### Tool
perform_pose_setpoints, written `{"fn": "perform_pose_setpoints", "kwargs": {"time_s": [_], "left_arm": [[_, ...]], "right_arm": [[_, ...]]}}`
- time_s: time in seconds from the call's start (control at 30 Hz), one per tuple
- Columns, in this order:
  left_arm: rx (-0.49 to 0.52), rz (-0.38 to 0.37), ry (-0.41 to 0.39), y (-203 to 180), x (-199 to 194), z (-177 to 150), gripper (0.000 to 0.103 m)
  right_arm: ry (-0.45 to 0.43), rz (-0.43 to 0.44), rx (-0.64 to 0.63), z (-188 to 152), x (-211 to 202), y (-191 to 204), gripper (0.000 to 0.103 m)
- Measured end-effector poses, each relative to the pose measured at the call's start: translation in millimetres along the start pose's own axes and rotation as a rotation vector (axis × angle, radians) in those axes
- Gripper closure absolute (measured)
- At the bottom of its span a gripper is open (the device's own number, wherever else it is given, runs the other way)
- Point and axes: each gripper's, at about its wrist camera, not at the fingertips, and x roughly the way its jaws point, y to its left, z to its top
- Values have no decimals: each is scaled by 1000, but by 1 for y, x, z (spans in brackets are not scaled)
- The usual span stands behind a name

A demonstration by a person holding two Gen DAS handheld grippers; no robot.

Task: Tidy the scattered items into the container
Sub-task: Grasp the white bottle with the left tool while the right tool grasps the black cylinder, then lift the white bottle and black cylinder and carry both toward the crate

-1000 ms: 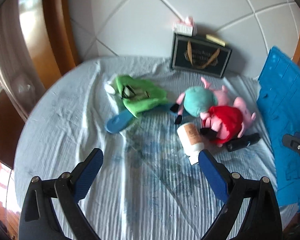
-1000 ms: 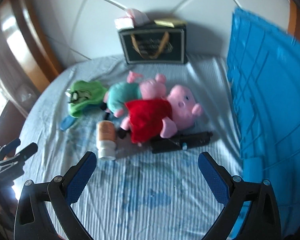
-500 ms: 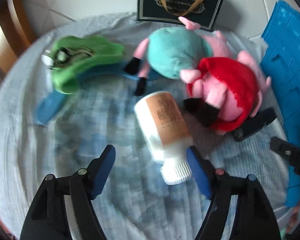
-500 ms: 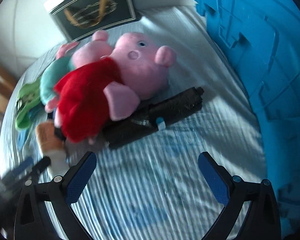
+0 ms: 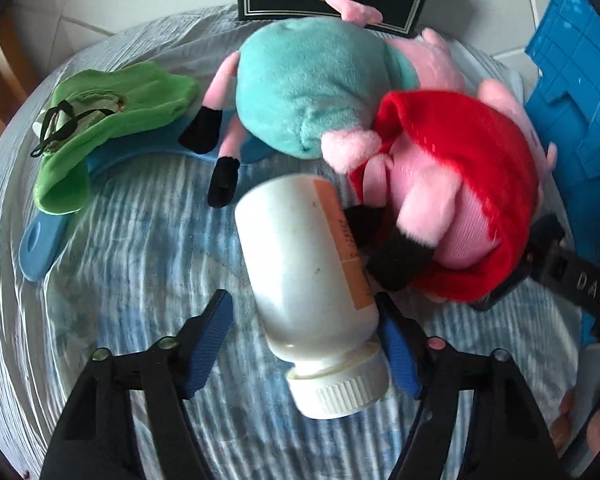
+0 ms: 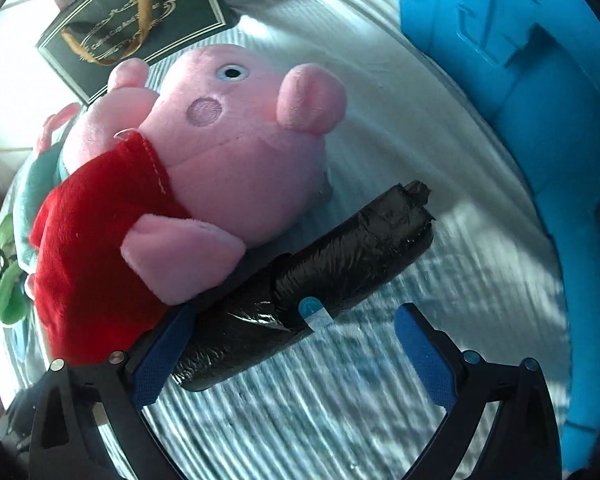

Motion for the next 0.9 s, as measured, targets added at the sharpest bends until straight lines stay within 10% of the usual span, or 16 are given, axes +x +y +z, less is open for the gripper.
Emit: {"fn": "perform_pose_setpoints", "kwargs": {"time_s": [0.33,0.7,0.83,0.9], "left_arm": [[60,26,-6,2,-17,-28,50],[69,-2,-13,-21,-31,-36,50],[36,-12,-15,-24,-29,-20,50],[39,-4,-22,-28,-29,-14,50]], "right_arm": [[34,-14,-261,-21,-26,13,52],[64,-1,-190,-39,-36,-26,50],[36,37,-120,-35,-26,-33,26],[22,31,-108,-34,-20,-34,30]]}}
